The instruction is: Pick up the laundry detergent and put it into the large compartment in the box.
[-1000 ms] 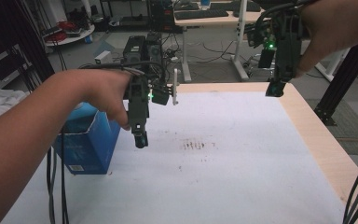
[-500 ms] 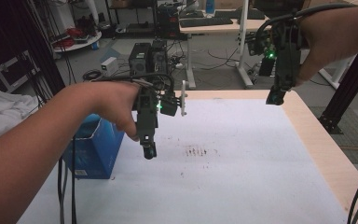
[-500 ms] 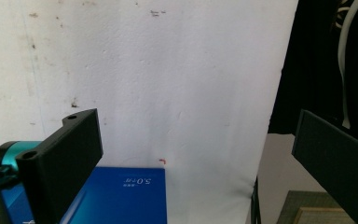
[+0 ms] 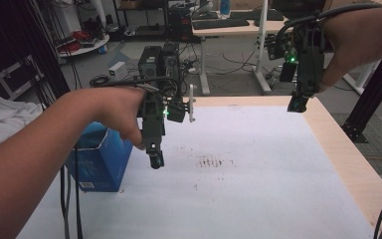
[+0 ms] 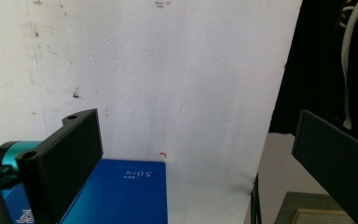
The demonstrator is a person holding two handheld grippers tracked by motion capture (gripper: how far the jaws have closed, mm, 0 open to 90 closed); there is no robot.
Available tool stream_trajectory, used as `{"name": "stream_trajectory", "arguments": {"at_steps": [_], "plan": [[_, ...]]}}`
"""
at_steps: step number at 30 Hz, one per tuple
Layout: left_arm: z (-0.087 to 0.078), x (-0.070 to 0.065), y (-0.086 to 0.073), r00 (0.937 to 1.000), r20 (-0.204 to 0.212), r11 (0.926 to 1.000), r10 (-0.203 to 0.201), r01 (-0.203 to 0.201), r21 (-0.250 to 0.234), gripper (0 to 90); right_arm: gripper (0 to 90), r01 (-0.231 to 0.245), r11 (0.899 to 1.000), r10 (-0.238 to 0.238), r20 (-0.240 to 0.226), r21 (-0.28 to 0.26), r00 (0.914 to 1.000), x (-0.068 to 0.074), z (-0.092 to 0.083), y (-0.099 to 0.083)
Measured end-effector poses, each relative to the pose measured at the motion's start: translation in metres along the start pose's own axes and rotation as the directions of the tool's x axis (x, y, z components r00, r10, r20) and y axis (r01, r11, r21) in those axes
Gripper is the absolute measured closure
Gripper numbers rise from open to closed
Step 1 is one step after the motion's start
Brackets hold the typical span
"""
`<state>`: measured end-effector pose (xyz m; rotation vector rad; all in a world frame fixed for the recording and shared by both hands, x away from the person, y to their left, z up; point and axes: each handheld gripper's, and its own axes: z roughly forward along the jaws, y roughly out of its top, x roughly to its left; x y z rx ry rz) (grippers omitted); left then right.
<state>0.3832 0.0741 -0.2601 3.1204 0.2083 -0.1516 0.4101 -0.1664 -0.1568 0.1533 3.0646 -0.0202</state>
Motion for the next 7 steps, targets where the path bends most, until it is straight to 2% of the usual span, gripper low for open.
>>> {"name": "stream_trajectory", "arguments": {"at_steps": [7], "plan": [[0.0005, -0.0027, 0.0016, 1.0000, -0.002, 1.0000, 0.006, -0.006, 0.002, 1.6, 3.1, 0.007, 1.000, -0.007, 0.007, -0.005, 1.0000, 0.0026, -0.0011, 0.0027]]}}
